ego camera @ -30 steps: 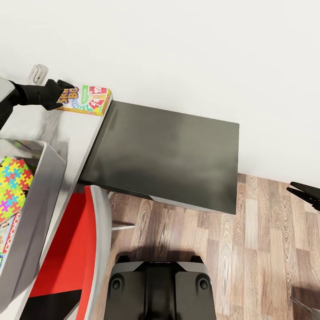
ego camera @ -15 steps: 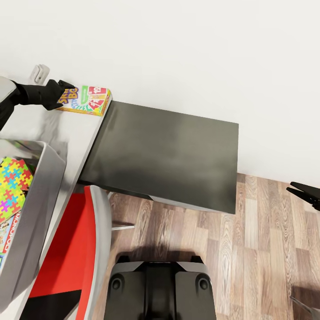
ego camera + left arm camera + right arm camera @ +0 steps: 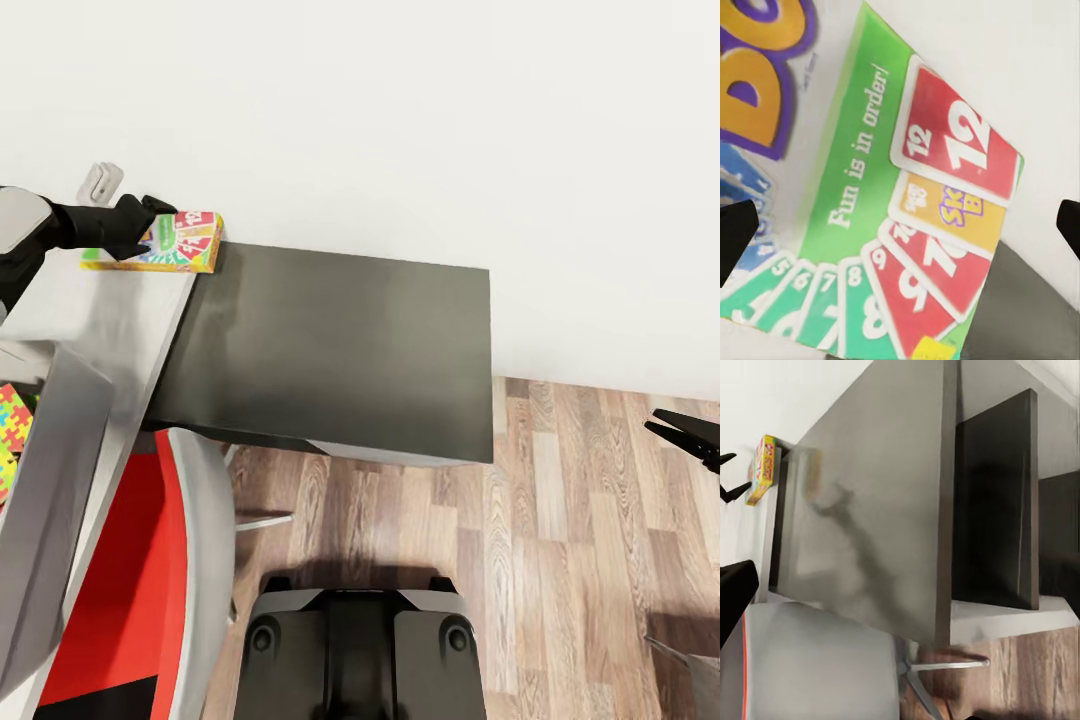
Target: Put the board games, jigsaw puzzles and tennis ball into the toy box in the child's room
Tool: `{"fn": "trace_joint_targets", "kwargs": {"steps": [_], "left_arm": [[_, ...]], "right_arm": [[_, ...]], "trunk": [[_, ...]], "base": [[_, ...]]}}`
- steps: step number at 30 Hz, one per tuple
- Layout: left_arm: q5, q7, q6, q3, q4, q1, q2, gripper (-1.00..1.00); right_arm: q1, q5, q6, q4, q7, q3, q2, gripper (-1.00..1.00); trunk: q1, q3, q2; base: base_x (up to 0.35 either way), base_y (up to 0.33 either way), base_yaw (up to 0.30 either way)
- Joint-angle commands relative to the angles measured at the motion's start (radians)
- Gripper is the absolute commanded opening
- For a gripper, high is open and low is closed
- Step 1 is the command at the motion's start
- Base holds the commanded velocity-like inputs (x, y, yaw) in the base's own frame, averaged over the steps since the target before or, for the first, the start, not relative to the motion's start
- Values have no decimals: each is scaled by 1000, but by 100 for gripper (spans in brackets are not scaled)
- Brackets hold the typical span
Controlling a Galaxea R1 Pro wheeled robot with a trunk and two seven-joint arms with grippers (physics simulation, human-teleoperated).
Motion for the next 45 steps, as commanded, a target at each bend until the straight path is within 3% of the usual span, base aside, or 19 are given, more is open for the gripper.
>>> {"fn": "trace_joint_targets", "kwargs": {"steps": [1, 30, 45], "left_arm": [[23, 6, 2, -7, -1, 1, 0, 100], [24, 1, 2, 2, -12, 1, 1, 100], [29, 0, 4, 11, -130, 1, 6, 100]], "right_arm": [[-1, 0, 5, 0, 2, 0, 0, 100], [-1, 0, 5, 0, 2, 3, 0, 100], [-1, 0, 4, 0, -1, 4, -1, 100]], "trunk": [[24, -1, -1], [24, -1, -1], [24, -1, -1]], "base": [[0, 0, -156], [0, 0, -26], [0, 0, 0]]}}
